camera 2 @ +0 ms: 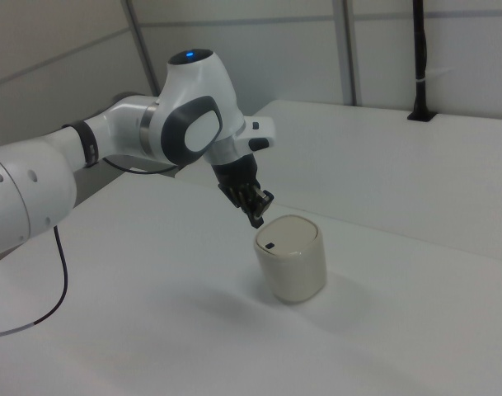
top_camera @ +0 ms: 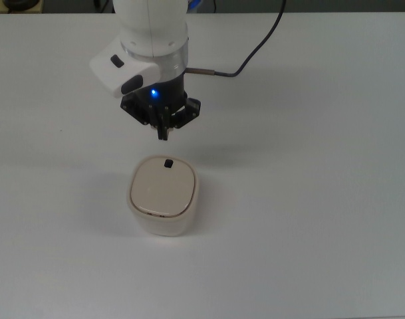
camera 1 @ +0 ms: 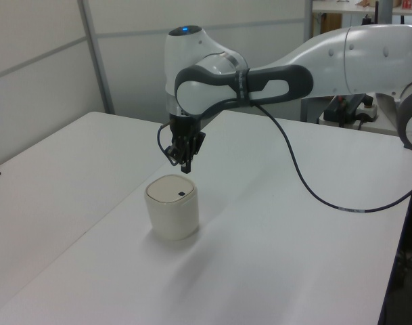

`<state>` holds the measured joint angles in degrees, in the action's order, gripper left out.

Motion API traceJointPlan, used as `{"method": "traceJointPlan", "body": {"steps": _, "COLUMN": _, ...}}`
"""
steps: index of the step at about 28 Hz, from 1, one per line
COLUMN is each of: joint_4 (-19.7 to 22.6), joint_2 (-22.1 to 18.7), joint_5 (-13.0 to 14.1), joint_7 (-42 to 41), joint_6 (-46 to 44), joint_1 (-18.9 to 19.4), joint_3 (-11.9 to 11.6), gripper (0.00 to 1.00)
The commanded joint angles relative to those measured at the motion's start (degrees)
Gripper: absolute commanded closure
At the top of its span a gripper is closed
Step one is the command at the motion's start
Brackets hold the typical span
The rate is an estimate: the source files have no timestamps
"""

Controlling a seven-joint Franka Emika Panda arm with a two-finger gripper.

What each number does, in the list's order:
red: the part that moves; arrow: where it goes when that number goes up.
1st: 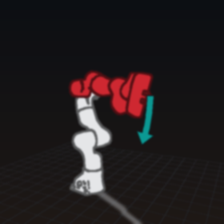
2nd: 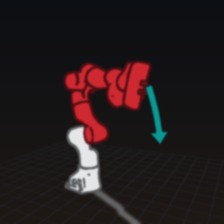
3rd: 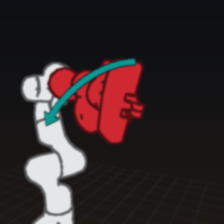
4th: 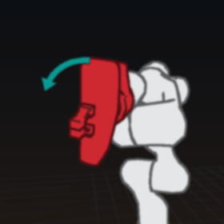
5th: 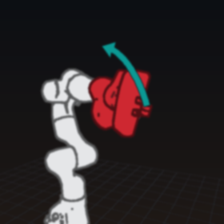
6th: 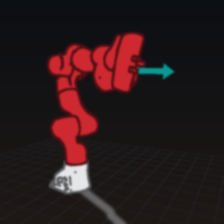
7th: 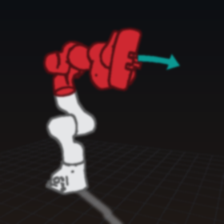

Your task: Close the trash can

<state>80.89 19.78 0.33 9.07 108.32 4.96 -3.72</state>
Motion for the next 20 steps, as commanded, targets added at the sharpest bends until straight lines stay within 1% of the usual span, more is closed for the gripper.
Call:
{"method": "traceJointPlan", "body": {"steps": 1, "joint_4": 0.8, "joint_2": -2.6, "joint_5": -0.7, "joint_7": -1.7, "joint_6": -5.1, "joint_1": 0.4, "joint_3": -0.2, "gripper": 0.55}}
{"method": "traceJointPlan", "body": {"steps": 2, "joint_4": 0.8, "joint_2": -2.9, "joint_5": -0.7, "joint_7": -2.6, "joint_6": -6.8, "joint_1": 0.4, "joint_3": -0.2, "gripper": 0.15}}
{"method": "traceJointPlan", "body": {"steps": 3, "joint_4": 0.8, "joint_2": -2.9, "joint_5": -0.6, "joint_7": -2.9, "joint_6": -7.6, "joint_1": 0.4, "joint_3": -0.2, "gripper": 0.00}}
{"method": "traceJointPlan", "body": {"steps": 10, "joint_4": 0.8, "joint_2": -3.5, "joint_5": -0.9, "joint_7": -6.3, "joint_6": -10.8, "joint_1": 0.5, "joint_3": -0.3, "gripper": 0.00}}
{"method": "traceJointPlan", "body": {"steps": 13, "joint_4": 0.8, "joint_2": -3.4, "joint_5": -2.5, "joint_7": -7.1, "joint_6": -10.7, "joint_1": 0.5, "joint_3": -0.2, "gripper": 0.00}}
{"method": "traceJointPlan", "body": {"steps": 14, "joint_4": 0.7, "joint_2": -3.3, "joint_5": -3.5, "joint_7": -7.1, "joint_6": -10.5, "joint_1": 0.5, "joint_3": -0.2, "gripper": 0.00}}
{"method": "traceJointPlan", "body": {"steps": 20, "joint_4": 0.7, "joint_2": -3.7, "joint_5": -3.7, "joint_7": -6.7, "joint_6": -10.6, "joint_1": 1.2, "joint_3": -0.1, "gripper": 0.00}}
